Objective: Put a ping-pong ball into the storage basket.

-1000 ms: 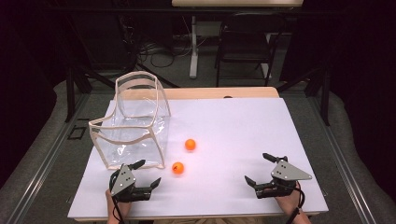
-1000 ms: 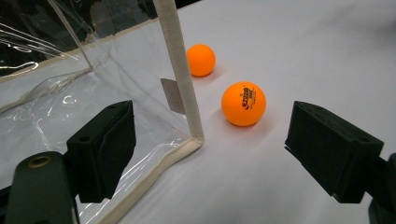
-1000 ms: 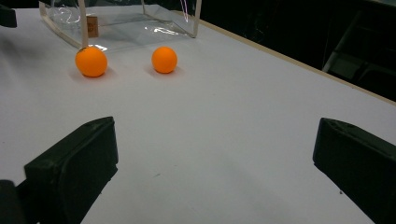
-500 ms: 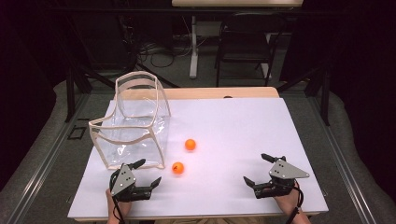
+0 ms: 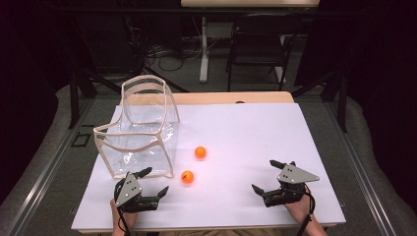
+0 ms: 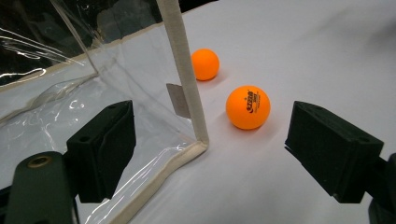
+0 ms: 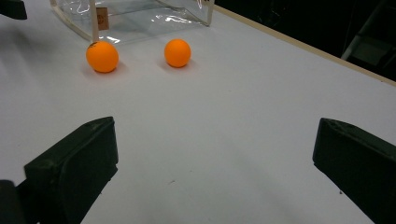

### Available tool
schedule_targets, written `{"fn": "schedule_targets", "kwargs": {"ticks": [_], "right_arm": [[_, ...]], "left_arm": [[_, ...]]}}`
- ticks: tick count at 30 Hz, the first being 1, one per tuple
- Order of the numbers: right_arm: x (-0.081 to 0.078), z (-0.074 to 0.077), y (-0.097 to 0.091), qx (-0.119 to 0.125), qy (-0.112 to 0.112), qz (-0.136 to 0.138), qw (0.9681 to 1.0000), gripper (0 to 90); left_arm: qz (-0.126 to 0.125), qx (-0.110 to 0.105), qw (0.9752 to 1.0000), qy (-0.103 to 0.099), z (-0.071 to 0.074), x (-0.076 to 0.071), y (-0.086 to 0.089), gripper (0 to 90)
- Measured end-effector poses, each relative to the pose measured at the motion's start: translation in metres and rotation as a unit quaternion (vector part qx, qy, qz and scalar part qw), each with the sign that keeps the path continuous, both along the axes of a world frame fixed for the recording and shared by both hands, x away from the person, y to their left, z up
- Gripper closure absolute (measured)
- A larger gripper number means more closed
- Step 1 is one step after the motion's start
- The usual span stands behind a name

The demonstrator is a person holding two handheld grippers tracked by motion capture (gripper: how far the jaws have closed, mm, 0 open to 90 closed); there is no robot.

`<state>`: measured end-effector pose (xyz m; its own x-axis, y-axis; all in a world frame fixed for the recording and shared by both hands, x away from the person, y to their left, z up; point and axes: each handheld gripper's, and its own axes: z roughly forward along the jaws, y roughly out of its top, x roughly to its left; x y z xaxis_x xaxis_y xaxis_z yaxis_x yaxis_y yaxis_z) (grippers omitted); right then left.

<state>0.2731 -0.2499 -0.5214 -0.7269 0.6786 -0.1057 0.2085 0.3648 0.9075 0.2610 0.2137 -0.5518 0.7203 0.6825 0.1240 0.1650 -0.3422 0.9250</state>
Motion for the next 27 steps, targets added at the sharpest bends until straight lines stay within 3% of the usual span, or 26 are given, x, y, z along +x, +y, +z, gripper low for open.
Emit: {"fn": "schedule_targets", "kwargs": {"ticks": [27], "right_arm": [[0.027,0.023,0.042,-0.009,0.013,0.047,0.9987,0.0]], "left_arm": [[-0.004,-0.001,1.0000,-0.007,0.001,-0.001,-0.001,15.8]]}}
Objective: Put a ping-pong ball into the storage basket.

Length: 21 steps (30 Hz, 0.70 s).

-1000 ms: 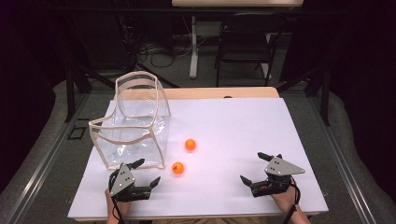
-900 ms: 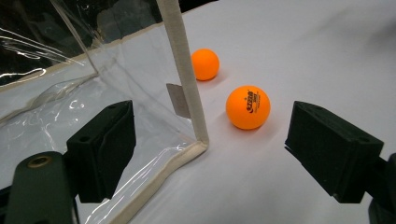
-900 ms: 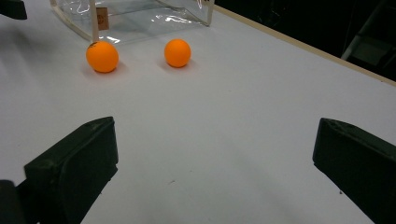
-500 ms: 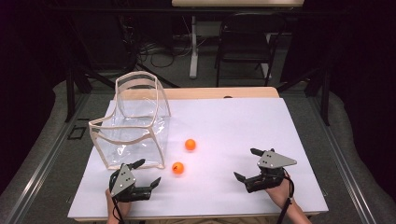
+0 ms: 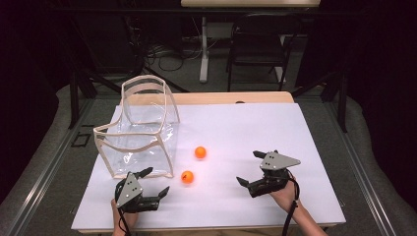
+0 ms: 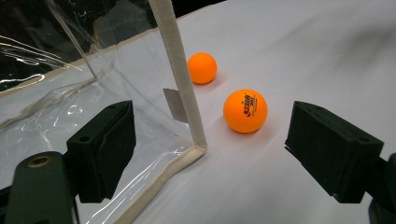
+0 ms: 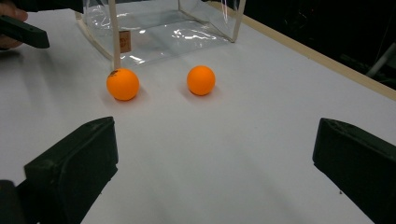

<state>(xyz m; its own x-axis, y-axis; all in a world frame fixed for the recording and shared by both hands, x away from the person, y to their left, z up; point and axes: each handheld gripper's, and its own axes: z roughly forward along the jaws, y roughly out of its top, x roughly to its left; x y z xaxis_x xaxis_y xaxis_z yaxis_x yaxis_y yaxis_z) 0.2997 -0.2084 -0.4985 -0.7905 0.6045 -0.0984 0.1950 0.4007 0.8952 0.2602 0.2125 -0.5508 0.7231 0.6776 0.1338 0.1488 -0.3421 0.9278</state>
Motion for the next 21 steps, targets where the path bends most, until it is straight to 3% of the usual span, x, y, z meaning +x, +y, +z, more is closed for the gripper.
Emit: {"fn": "schedule_targets", "kwargs": {"ticks": [21], "right_arm": [[0.014,0.002,0.021,-0.011,0.012,0.028,0.9995,0.0]], "left_arm": [[0.003,0.006,1.0000,-0.004,-0.001,-0.002,-0.001,15.8]]}}
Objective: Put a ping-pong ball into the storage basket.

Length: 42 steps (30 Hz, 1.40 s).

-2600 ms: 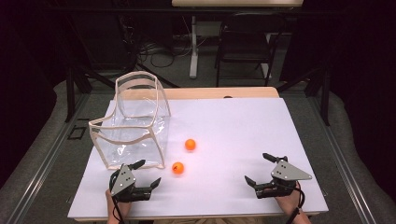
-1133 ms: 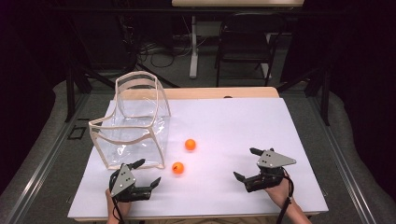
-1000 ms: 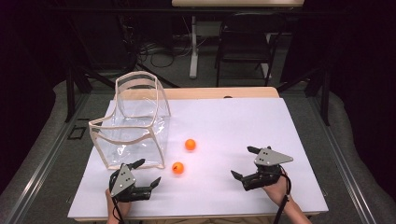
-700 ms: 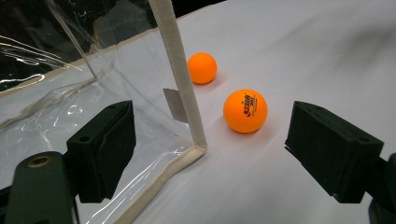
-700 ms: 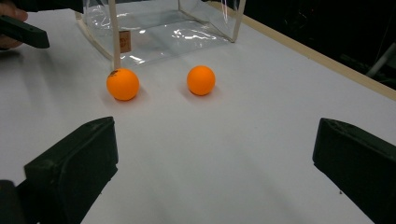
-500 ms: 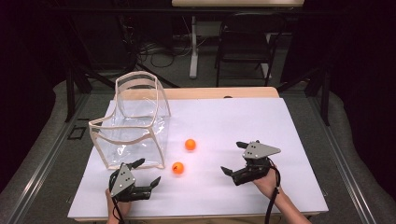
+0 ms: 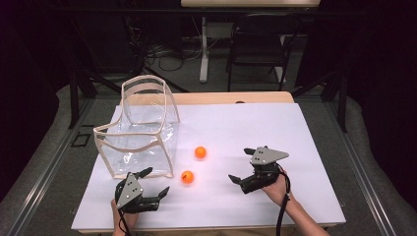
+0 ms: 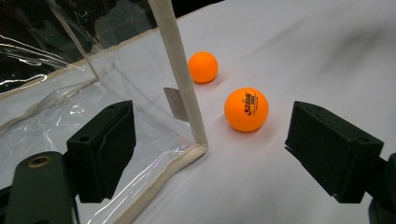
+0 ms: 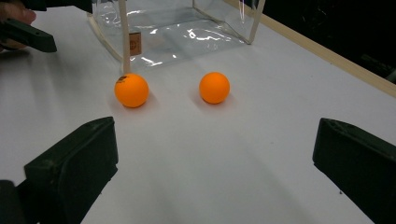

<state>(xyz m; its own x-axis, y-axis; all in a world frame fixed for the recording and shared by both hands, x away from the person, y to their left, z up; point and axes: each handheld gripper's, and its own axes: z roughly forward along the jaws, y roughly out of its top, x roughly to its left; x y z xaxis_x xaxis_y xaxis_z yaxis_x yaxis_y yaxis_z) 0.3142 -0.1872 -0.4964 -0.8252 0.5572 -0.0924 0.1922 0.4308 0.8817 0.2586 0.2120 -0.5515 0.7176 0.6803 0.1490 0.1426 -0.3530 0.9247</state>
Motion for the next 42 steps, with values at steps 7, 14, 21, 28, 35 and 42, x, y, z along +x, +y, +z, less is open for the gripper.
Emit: {"fn": "schedule_targets", "kwargs": {"ticks": [7,14,21,28,35,42], "right_arm": [[0.005,0.002,0.015,-0.010,0.003,0.016,0.9998,0.0],[0.011,0.004,0.026,-0.014,0.005,0.028,0.9995,0.0],[0.016,0.005,0.036,-0.019,0.016,0.040,0.9989,0.0],[0.021,0.007,0.044,-0.025,0.021,0.052,0.9981,0.0],[0.025,0.009,0.053,-0.031,0.027,0.062,0.9972,0.0],[0.029,0.010,0.064,-0.038,0.033,0.073,0.9961,0.0]], "left_arm": [[0.000,-0.001,1.0000,-0.001,0.000,-0.001,0.002,15.8],[0.003,-0.001,1.0000,-0.003,0.000,-0.001,0.003,15.8],[0.002,-0.001,1.0000,-0.004,-0.001,-0.001,0.003,15.8],[0.001,-0.002,1.0000,-0.004,-0.001,-0.001,0.002,15.8],[-0.002,-0.002,1.0000,-0.004,-0.002,0.000,0.001,15.8],[-0.001,-0.002,1.0000,-0.005,-0.002,-0.001,0.002,15.8]]}}
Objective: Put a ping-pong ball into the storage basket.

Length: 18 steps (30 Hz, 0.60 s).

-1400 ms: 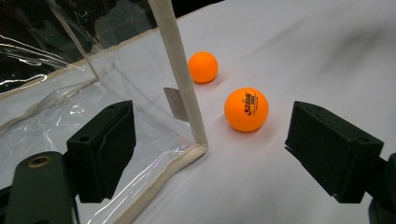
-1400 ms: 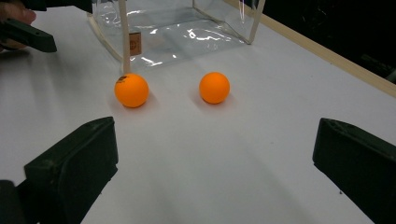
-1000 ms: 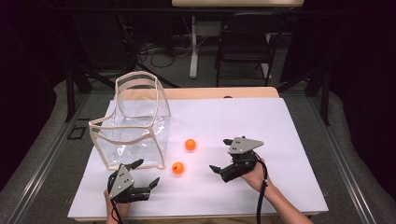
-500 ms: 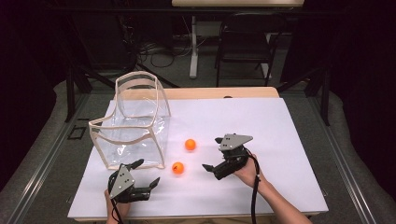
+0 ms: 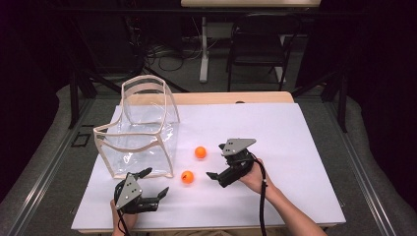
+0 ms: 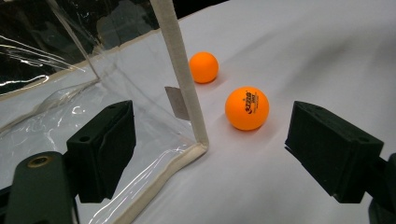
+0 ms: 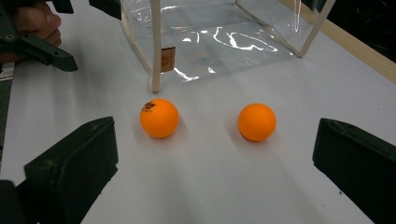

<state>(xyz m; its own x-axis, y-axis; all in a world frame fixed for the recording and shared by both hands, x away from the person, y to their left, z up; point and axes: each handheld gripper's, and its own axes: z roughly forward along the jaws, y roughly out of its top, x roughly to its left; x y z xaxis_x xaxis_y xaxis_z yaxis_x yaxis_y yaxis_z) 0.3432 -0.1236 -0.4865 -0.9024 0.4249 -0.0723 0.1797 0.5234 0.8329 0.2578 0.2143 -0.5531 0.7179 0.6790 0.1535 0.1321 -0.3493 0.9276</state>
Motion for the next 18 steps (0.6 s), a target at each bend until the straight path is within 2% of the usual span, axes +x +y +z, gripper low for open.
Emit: {"fn": "schedule_targets", "kwargs": {"ticks": [18], "right_arm": [[0.006,0.002,0.022,-0.008,0.013,0.017,0.9997,0.0]], "left_arm": [[0.001,0.002,1.0000,0.000,0.000,-0.001,-0.001,15.8]]}}
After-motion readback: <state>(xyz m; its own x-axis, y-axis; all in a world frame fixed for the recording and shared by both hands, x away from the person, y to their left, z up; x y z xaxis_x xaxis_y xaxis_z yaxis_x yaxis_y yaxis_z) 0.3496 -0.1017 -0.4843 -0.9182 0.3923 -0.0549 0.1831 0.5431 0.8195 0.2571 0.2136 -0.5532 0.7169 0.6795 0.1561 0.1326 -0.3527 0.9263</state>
